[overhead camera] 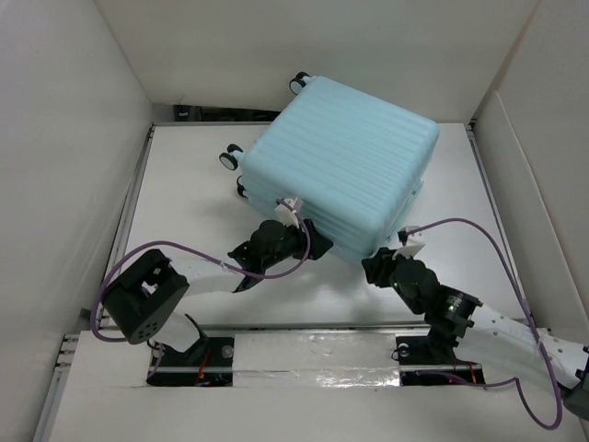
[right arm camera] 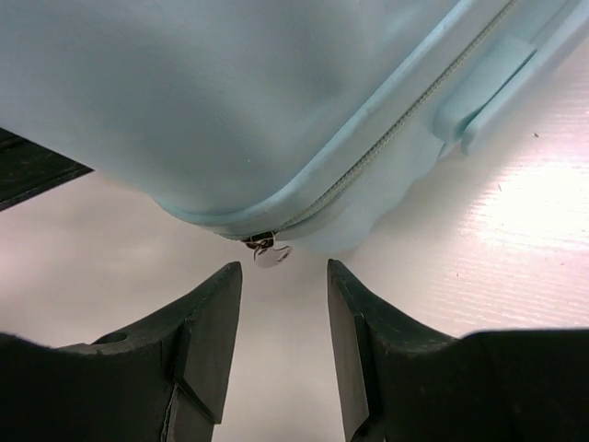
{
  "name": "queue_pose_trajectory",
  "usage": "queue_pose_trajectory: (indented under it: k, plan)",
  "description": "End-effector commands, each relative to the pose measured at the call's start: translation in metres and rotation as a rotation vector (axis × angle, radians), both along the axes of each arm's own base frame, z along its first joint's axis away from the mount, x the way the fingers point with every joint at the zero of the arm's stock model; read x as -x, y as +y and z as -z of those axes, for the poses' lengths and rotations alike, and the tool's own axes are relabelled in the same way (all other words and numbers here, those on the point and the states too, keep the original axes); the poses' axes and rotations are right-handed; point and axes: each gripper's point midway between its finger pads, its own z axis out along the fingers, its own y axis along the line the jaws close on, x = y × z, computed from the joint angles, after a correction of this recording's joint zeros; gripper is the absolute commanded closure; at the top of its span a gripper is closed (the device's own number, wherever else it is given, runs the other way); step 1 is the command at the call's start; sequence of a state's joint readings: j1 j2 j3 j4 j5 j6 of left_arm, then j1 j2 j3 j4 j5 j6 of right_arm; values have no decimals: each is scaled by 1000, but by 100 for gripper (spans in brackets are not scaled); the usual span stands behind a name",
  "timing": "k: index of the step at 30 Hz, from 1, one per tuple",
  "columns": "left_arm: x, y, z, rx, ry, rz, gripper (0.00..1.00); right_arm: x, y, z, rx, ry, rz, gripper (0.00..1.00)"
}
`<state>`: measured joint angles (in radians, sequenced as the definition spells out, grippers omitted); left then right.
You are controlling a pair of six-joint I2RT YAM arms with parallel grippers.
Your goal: Pack the luggage
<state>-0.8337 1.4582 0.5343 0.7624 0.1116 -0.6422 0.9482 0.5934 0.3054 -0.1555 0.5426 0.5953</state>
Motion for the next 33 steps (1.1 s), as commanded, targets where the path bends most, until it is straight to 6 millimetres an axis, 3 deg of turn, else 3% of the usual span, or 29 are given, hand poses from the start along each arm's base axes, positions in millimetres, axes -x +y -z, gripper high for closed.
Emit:
queue_pose_trajectory:
  k: [1,13,18,25,30,33]
  plan:
    - [-8,4,-16,21,-67,-20,50,-13,0,-29,-64,-106,35,52]
    - [-15,4,-14,12,-82,-24,50,-30,9,-35,-35,-172,12,60]
    - [-17,2,-14,10,-84,-22,50,-26,11,-22,-20,-126,-4,59]
    - [-19,0,-12,5,-86,-22,51,-25,10,-20,-40,-141,-1,73]
    - [-21,-1,-10,-2,-88,-22,51,-28,16,-21,-45,-136,-9,75]
    - [-22,-2,-8,-4,-89,-23,52,-29,18,-17,-39,-130,-12,83]
